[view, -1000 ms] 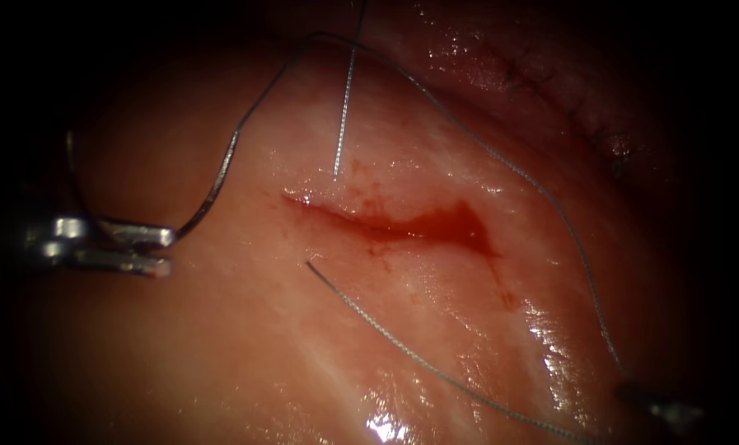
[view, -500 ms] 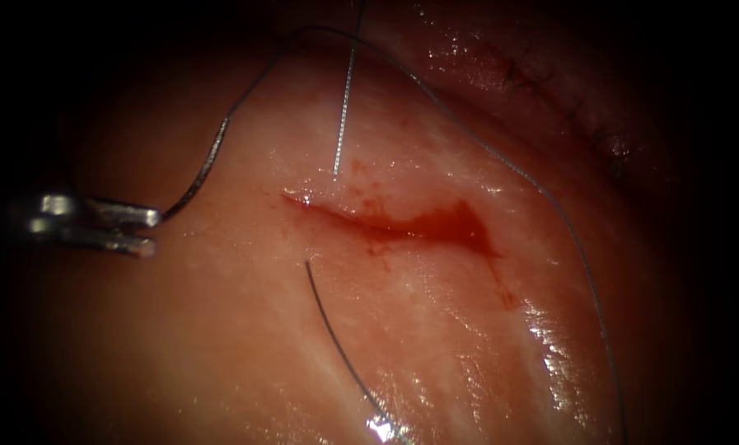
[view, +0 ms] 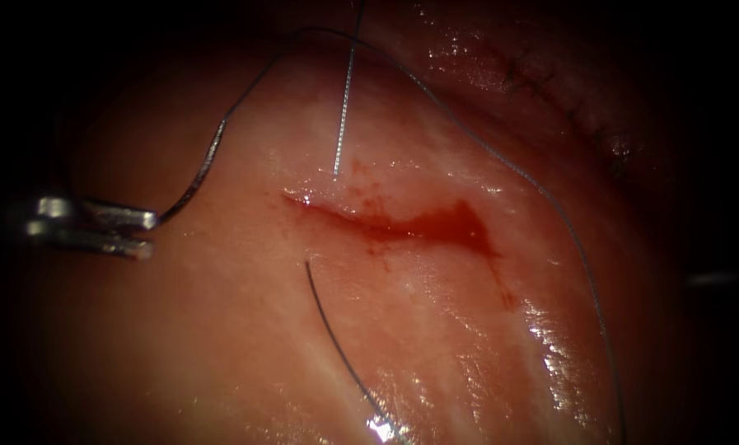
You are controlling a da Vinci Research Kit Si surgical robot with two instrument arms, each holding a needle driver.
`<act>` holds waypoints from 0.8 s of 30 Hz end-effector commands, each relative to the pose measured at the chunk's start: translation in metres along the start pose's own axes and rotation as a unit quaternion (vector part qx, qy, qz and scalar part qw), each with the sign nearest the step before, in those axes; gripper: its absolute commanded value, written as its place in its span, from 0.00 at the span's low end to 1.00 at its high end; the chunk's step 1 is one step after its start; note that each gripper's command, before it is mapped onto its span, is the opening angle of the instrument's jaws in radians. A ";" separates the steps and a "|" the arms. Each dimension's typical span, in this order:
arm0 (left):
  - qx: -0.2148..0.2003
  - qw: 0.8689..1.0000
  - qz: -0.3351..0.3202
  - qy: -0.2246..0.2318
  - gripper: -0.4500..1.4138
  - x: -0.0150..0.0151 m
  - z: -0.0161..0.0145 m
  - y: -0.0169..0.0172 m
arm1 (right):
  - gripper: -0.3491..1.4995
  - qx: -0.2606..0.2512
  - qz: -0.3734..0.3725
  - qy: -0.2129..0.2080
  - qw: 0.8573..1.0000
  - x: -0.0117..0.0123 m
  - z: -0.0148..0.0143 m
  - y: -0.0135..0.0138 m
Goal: Wound Closure
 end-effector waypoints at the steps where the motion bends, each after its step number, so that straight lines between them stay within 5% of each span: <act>1: 0.000 1.000 -0.002 0.000 0.00 -0.0008 0.0002 0.0005 | 0.91 0.006 -0.031 0.046 0.998 -0.0003 0.0057 -0.0004; 7: 0.001 1.000 -0.001 -0.001 0.00 -0.0009 0.0001 0.0006 | 0.88 0.038 -0.081 0.105 0.990 -0.0017 0.0153 -0.0024; 8: 0.001 1.000 -0.001 -0.001 0.00 -0.0010 0.0001 0.0007 | 0.85 0.054 -0.099 0.114 0.987 -0.0027 0.0192 -0.0037; 14: 0.000 1.000 -0.001 -0.001 0.00 -0.0009 0.0000 0.0007 | 0.84 0.072 -0.135 0.123 0.981 -0.0040 0.0235 -0.0049; 24: 0.001 1.000 -0.001 -0.002 0.00 -0.0009 0.0001 0.0007 | 0.79 0.080 -0.163 0.093 0.979 -0.0053 0.0256 -0.0055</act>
